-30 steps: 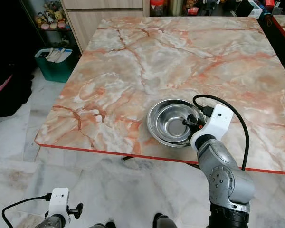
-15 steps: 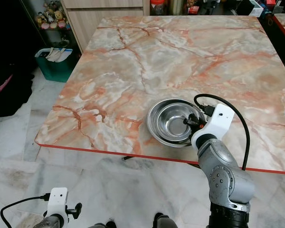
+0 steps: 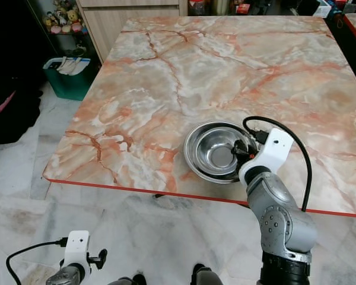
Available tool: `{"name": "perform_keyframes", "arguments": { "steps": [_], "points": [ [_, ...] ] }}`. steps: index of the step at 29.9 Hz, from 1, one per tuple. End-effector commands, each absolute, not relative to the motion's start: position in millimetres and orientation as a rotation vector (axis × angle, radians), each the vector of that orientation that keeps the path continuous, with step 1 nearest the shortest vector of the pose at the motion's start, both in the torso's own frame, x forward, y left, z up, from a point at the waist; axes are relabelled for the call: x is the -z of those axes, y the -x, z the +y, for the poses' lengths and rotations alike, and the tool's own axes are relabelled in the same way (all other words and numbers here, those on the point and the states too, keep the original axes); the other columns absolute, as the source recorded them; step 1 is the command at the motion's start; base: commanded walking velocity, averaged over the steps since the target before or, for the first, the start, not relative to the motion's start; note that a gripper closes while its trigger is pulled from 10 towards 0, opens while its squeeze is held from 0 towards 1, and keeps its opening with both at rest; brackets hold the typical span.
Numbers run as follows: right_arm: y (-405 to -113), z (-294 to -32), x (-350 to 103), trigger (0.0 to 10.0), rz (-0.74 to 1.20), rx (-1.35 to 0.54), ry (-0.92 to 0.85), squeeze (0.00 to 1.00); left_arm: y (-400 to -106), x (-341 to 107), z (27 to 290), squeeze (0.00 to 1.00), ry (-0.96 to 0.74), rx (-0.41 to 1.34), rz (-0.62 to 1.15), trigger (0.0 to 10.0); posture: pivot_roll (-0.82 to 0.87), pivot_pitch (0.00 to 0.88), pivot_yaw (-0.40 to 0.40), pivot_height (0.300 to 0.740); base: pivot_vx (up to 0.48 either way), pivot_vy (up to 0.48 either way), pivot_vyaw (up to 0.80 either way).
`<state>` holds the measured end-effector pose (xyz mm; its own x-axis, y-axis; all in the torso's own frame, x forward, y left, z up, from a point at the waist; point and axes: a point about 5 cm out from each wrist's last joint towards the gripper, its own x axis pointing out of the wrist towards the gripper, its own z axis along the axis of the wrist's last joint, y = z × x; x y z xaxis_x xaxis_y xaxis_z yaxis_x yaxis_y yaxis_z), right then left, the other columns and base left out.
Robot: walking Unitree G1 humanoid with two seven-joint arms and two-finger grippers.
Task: Setting the table
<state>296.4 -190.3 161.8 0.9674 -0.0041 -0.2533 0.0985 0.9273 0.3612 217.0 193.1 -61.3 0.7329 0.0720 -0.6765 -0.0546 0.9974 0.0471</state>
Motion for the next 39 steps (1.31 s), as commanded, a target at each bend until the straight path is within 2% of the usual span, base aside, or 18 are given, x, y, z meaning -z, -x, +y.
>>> {"name": "perform_keyframes", "arguments": {
  "steps": [1, 6, 7, 8, 12, 13, 14, 27, 28, 29, 32, 33, 34, 39],
  "points": [
    [-297.1, -189.5, -161.3, 10.0, 0.256, 0.048, -0.376, 0.0, -211.0, 64.3, 197.5, 0.0, -0.03, -0.083, 0.762, 10.0, -0.08, 0.193, 0.074, 0.74, 0.0, 0.0, 0.0],
    [-298.2, -190.4, -164.2, 10.0, 0.245, 0.048, -0.373, 0.0, -211.7, 63.9, 197.1, 0.0, -0.028, -0.082, 0.76, 10.0, -0.08, 0.192, 0.074, 0.74, 0.0, 0.0, 0.0],
    [-298.4, -190.5, -164.7, 10.0, 0.242, 0.048, -0.374, 0.67, -211.2, 64.2, 197.4, 0.0, -0.029, -0.082, 0.762, 10.0, -0.08, 0.192, 0.074, 0.74, 0.0, 0.0, 0.0],
    [-298.5, -190.5, -165.1, 10.0, 0.241, 0.048, -0.374, 1.0, -211.0, 64.3, 197.6, 0.0, -0.029, -0.083, 0.763, 10.0, -0.08, 0.192, 0.074, 0.74, 0.0, 0.0, 0.0],
    [-299.0, -191.8, -166.6, 10.0, 0.235, 0.057, -0.363, 1.0, -209.1, 65.5, 198.9, 0.0, -0.028, -0.086, 0.773, 10.0, -0.08, 0.193, 0.074, 0.74, 0.0, 0.0, 0.0],
    [-299.1, -192.1, -167.0, 10.0, 0.234, 0.058, -0.358, 0.2, -208.9, 65.6, 199.0, 0.0, -0.028, -0.086, 0.774, 10.0, -0.08, 0.193, 0.074, 0.74, 0.0, 0.0, 0.0],
    [-299.2, -192.3, -167.4, 10.0, 0.232, 0.058, -0.354, 0.0, -208.8, 65.7, 199.0, 0.0, -0.028, -0.086, 0.775, 10.0, -0.08, 0.192, 0.074, 0.74, 0.0, 0.0, 0.0],
    [-300.6, -194.3, -174.7, 10.0, 0.213, 0.052, -0.304, 0.0, -209.5, 65.5, 198.5, 0.0, -0.024, -0.085, 0.777, 10.0, -0.09, 0.19, 0.076, 0.74, 0.0, 0.0, 0.0],
    [-300.5, -192.8, -173.9, 10.0, 0.218, 0.043, -0.3, 0.57, -209.5, 65.5, 198.7, 0.0, -0.024, -0.085, 0.778, 10.0, -0.08, 0.188, 0.074, 0.74, 0.0, 0.0, 0.0],
    [-300.4, -192.4, -173.5, 10.0, 0.219, 0.043, -0.3, 0.77, -209.4, 65.5, 198.9, 0.0, -0.023, -0.085, 0.778, 10.0, -0.08, 0.188, 0.074, 0.74, 0.0, 0.0, 0.0],
    [-300.3, -190.6, -173.2, 10.0, 0.221, 0.04, -0.298, 0.73, -208.3, 66.0, 200.9, 0.0, -0.024, -0.089, 0.785, 10.0, -0.08, 0.19, 0.075, 0.74, 0.0, 0.0, 0.0],
    [-300.5, -190.3, -173.4, 10.0, 0.221, 0.039, -0.298, 0.22, -207.6, 66.3, 201.8, 0.0, -0.023, -0.09, 0.788, 10.0, -0.08, 0.191, 0.076, 0.74, 0.0, 0.0, 0.0],
    [-300.6, -190.2, -173.6, 10.0, 0.22, 0.038, -0.298, 0.0, -207.3, 66.4, 202.3, 0.0, -0.023, -0.091, 0.789, 10.0, -0.08, 0.19, 0.076, 0.74, 0.0, 0.0, 0.0],
    [-301.8, -192.1, -180.8, 10.0, 0.174, 0.039, -0.274, 0.0, -205.2, 67.5, 203.8, 0.0, -0.022, -0.095, 0.798, 10.0, -0.08, 0.19, 0.076, 0.74, 0.0, 0.0, 0.0]
  ]
}}
